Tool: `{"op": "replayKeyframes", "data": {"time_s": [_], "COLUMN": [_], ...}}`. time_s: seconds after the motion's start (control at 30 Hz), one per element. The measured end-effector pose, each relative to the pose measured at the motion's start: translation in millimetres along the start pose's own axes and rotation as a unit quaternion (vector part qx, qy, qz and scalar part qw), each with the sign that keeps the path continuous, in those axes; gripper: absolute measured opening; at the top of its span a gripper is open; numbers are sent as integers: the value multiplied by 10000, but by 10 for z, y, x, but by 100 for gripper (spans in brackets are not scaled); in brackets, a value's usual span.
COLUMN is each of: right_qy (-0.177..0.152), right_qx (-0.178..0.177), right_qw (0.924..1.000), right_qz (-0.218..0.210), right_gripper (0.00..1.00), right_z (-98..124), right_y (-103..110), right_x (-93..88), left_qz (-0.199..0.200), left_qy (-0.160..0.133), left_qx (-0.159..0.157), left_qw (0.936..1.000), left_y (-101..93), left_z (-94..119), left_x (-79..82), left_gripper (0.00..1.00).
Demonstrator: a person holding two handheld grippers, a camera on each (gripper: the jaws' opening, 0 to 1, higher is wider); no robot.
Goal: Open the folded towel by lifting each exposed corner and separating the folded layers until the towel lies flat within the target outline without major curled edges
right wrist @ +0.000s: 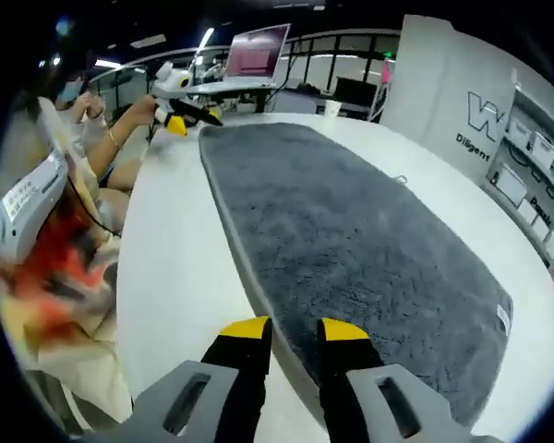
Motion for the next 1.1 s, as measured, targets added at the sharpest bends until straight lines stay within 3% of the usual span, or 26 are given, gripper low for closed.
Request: {"op": "replayKeyframes", "data": {"time_s": [0.17,0.4,0.57,0.67,0.8,0.83,1.0,1.1], "right_qy": [-220,-644,-487,-325,-296,-262,86,224], "right_qx": [-610,-1261,-1380,-1464,-1533,-1775,-2086,-2070], "right_qw": [9956,9812,9779,9750,9720,9630,9535,9537], "right_qz": [-683,-1313,-1493,-1641,-1754,-2011,-2176,-2168], "right_gripper": [38,53,85,94,99,98,99,97], "right_z": [155,304,306,312,329,371,366,338], "right_y": [-284,-551,-582,-606,-631,-704,-761,-729], "right_x": [-122,-238,-356,-459,-509,-612,-835,-898], "left_qz": [-83,260,429,464,315,307,137,82], "left_qy": [-46,-113,-235,-260,-176,-163,40,45], "left_qx": [296,628,881,1010,1057,1051,1227,1295], "left_qw": [9995,9976,9949,9935,9937,9939,9923,9915], "left_y": [112,297,392,447,470,476,524,535], "left_z": [-64,-122,-144,-165,-239,-255,-339,-346], "left_x": [17,28,40,42,6,-1,-85,-100], "left_gripper": [92,92,92,92,92,92,92,92]}}
Point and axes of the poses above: the point that each gripper's makers call its tool centre point, and the gripper's own axes: z roughly backward along the fingers, y roughly to its left, x roughly out of its top, the point moved 4 cm from there along z, roughly backward along the fingers, and after that the axes turned 7 degrees about z, right-handed, at the moved point
